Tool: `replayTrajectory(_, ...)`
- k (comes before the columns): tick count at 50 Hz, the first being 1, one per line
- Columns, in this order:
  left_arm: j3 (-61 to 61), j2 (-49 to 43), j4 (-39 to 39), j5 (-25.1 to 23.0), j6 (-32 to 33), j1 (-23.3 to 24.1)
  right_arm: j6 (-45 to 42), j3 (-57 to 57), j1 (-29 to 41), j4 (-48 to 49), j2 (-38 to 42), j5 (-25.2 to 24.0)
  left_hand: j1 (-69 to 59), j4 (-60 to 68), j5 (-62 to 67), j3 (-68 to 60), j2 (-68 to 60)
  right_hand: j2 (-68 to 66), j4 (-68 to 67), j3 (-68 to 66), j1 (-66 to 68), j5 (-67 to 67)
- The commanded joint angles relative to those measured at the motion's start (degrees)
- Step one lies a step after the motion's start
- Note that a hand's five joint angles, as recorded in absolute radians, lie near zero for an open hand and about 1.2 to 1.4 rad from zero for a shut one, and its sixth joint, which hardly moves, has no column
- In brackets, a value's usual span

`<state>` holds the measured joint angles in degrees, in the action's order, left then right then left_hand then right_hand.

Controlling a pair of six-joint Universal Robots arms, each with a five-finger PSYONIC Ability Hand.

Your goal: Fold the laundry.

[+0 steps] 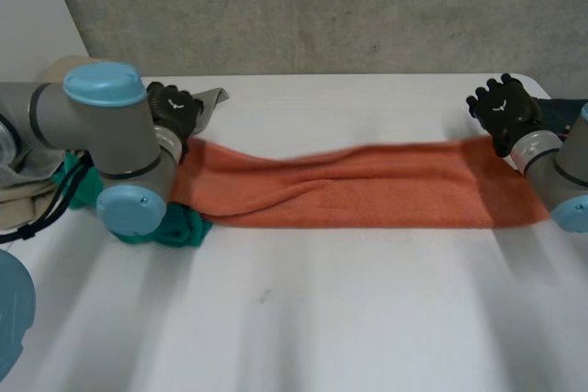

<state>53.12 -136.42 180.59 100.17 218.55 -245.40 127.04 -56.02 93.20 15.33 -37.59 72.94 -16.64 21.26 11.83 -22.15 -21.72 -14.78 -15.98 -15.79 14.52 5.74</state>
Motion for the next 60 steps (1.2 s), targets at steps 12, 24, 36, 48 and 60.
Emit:
replayTrajectory(12,10.3,13.4,8.7,-0.8,-1.8,0.7,15.2,-4.2,-3.4,-11.3,-15.2,-0.3,6.6,-11.3,-11.8,12.2,11.7,4.8,6.0,5.8,-4.5,-5.7)
replayTrajectory(24,19.4,19.4,-2.7,-7.2,-8.4,-1.4,13.9,-12.6,-11.4,-36.2,-20.2,-4.6,6.6,-11.3,-11.8,12.2,11.7,-15.2,-14.0,-14.2,15.5,14.2)
replayTrajectory(36,20.0,17.2,-1.6,-6.1,-9.5,-3.7,12.6,-21.1,-15.5,-23.4,-16.4,-12.3,6.6,-11.3,-11.8,12.2,11.7,-21.1,-19.9,-20.1,21.4,20.1)
replayTrajectory(48,21.4,19.0,-1.4,-5.2,-11.5,-3.1,13.7,-20.7,-15.4,-16.5,-13.0,-11.5,6.6,-11.3,-11.8,12.2,11.7,-65.2,-64.0,-64.2,65.5,64.2)
replayTrajectory(60,24.4,22.2,-0.8,-5.5,-11.6,-4.0,13.7,-23.0,-24.0,-15.9,-20.2,-8.3,6.6,-11.3,-11.8,12.2,11.7,-65.2,-64.0,-64.2,65.5,64.3)
